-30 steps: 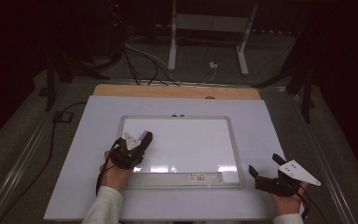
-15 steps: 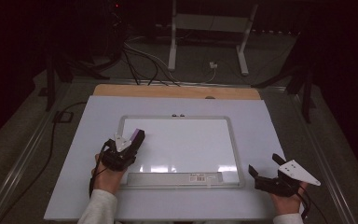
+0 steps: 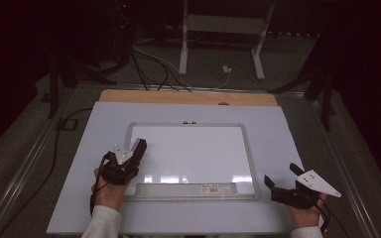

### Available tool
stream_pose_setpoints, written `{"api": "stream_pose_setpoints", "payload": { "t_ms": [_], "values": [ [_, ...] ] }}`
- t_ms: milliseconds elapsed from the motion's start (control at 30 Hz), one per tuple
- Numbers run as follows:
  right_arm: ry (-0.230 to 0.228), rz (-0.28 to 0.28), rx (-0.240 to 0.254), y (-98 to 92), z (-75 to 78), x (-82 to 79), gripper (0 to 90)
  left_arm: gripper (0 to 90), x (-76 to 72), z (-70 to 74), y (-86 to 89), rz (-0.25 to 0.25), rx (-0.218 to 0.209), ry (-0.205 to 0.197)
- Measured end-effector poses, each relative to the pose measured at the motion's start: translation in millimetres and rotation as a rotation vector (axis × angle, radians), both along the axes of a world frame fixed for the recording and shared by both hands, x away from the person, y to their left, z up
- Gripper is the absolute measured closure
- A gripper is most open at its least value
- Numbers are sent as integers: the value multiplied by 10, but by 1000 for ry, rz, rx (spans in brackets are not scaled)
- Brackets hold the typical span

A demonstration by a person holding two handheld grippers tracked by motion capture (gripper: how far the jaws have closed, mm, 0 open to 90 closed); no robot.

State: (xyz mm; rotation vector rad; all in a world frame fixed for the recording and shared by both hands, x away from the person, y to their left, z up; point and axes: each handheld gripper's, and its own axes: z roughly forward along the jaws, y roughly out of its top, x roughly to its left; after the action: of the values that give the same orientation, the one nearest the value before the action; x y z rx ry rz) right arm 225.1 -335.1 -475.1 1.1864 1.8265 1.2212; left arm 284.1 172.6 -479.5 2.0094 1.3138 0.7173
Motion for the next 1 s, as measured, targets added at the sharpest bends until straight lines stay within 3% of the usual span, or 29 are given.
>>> {"api": "stream_pose_setpoints", "payload": {
  "t_ms": [433,1000],
  "values": [
    [-2,4,-2,8,0,4,5,625,-124,-84,17,49,3,17],
    [-1,8,1,9,-1,17,5,624,-255,-151,3,42,5,43]
  ]
}}
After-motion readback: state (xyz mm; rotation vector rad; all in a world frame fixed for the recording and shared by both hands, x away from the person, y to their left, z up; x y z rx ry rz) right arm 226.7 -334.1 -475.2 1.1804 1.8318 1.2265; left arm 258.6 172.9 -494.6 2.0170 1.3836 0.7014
